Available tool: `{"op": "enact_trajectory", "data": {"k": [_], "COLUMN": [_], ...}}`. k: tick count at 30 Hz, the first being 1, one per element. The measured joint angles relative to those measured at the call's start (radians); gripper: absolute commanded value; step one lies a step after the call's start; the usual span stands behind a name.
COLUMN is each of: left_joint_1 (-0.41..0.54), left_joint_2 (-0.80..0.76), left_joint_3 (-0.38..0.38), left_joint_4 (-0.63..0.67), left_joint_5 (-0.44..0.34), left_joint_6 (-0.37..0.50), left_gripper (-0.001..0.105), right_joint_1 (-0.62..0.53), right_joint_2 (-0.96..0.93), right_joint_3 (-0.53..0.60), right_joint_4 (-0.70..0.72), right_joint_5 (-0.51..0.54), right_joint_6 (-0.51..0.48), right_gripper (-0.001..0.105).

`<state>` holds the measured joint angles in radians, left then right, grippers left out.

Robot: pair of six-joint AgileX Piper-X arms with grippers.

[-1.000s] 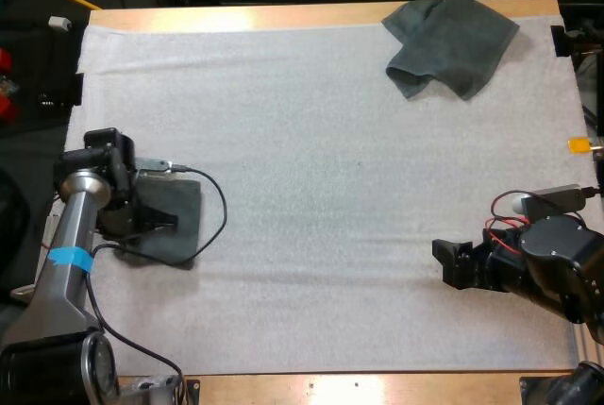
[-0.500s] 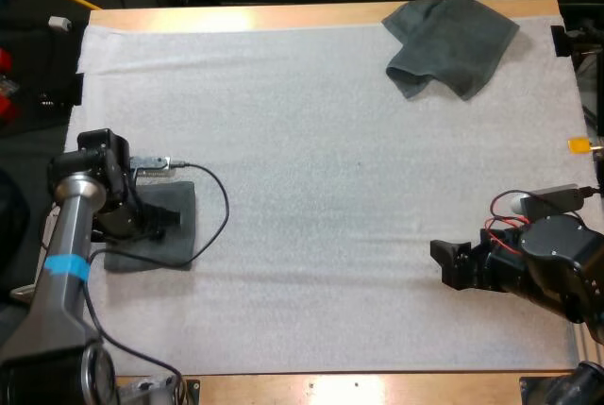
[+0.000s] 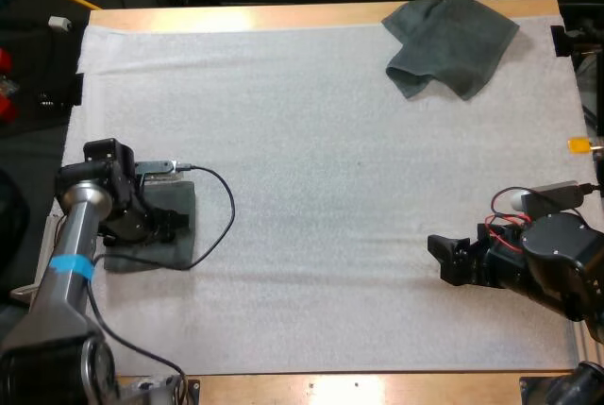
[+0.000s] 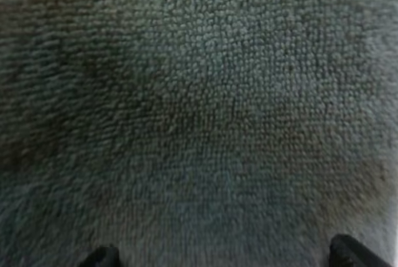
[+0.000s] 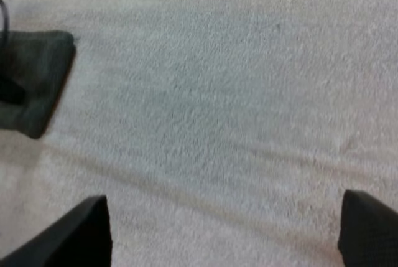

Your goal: Pick towel from pile, fold and stack

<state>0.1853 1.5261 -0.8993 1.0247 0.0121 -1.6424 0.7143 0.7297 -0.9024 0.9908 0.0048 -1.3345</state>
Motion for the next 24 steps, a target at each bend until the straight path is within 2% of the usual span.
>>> {"op": "enact_trajectory", "data": {"k": [7, 13, 17, 21, 24], "left_joint_1": [0.0, 0.0, 0.0, 0.0, 0.0], "left_joint_2": [0.105, 0.111, 0.099, 0.086, 0.084], "left_joint_3": [-0.004, -0.021, -0.076, -0.167, -0.191], "left_joint_4": [-0.002, 0.012, 0.013, -0.009, -0.046], "left_joint_5": [0.0, 0.0, 0.002, 0.013, 0.023], "left_joint_6": [0.0, 0.0, -0.001, -0.004, -0.004], "left_gripper": [0.062, 0.062, 0.062, 0.062, 0.062], "right_joint_1": [0.0, 0.0, 0.0, 0.0, 0.0], "right_joint_2": [0.0, 0.0, 0.0, 0.0, 0.0], "right_joint_3": [0.0, 0.0, 0.0, 0.0, 0.0], "right_joint_4": [0.036, 0.044, 0.044, 0.044, 0.044], "right_joint_5": [-0.005, -0.005, -0.005, -0.005, -0.005], "right_joint_6": [0.006, 0.008, 0.008, 0.009, 0.009], "right_gripper": [0.073, 0.073, 0.073, 0.073, 0.073]}}
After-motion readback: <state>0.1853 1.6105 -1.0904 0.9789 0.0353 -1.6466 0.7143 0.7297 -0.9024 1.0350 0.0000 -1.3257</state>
